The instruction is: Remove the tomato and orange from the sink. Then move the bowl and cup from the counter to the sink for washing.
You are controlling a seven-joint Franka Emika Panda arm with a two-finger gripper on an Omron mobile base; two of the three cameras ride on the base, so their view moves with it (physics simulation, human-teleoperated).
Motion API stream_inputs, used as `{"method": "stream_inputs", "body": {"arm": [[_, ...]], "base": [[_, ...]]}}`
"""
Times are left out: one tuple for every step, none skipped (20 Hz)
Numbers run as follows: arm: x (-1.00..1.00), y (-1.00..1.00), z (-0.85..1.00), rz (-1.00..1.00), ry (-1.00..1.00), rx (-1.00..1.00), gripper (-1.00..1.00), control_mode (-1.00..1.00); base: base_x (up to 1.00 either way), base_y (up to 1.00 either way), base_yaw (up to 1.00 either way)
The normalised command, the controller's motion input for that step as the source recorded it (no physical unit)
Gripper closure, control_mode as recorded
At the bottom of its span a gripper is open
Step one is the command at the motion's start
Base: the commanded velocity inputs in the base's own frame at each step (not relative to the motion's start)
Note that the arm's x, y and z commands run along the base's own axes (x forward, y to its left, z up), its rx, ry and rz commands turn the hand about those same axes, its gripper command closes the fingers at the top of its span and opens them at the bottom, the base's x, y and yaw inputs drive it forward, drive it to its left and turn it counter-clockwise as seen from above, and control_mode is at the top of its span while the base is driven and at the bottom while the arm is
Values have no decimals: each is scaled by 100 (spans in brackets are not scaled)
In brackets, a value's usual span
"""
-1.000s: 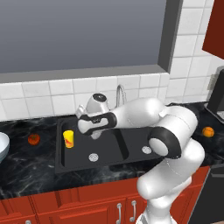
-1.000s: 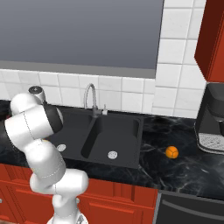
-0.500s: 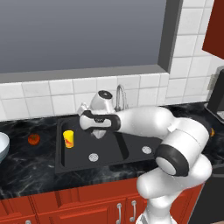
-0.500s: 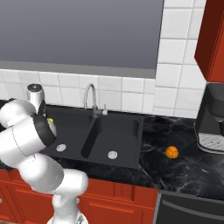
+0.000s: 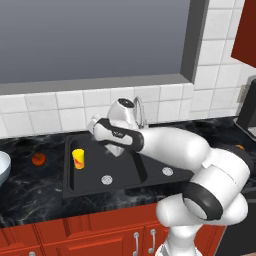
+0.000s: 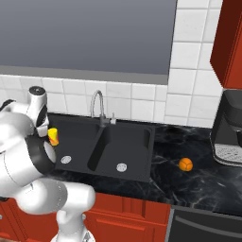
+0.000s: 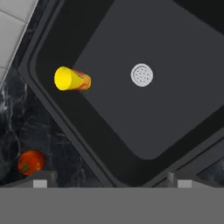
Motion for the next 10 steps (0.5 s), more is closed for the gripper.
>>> {"method": "stream_inputs", "body": {"arm": [[-24, 0, 23, 19, 0, 0, -100, -100], [-23, 0, 22, 20, 0, 0, -100, -100], [-22, 0, 21, 21, 0, 0, -100, -100], [-21, 0, 19, 21, 0, 0, -100, -100], [-19, 0, 19, 21, 0, 0, -100, -100], [-18, 0, 18, 22, 0, 0, -100, -100], [-18, 0, 17, 21, 0, 0, -100, -100], [-19, 0, 18, 19, 0, 0, -100, -100], [-21, 0, 18, 18, 0, 0, -100, -100], [-21, 0, 18, 16, 0, 0, -100, -100]], "base": [[0, 0, 0], [0, 0, 0], [0, 0, 0], [0, 0, 0], [0, 0, 0], [0, 0, 0], [0, 0, 0], [0, 0, 0], [0, 0, 0], [0, 0, 0]]}}
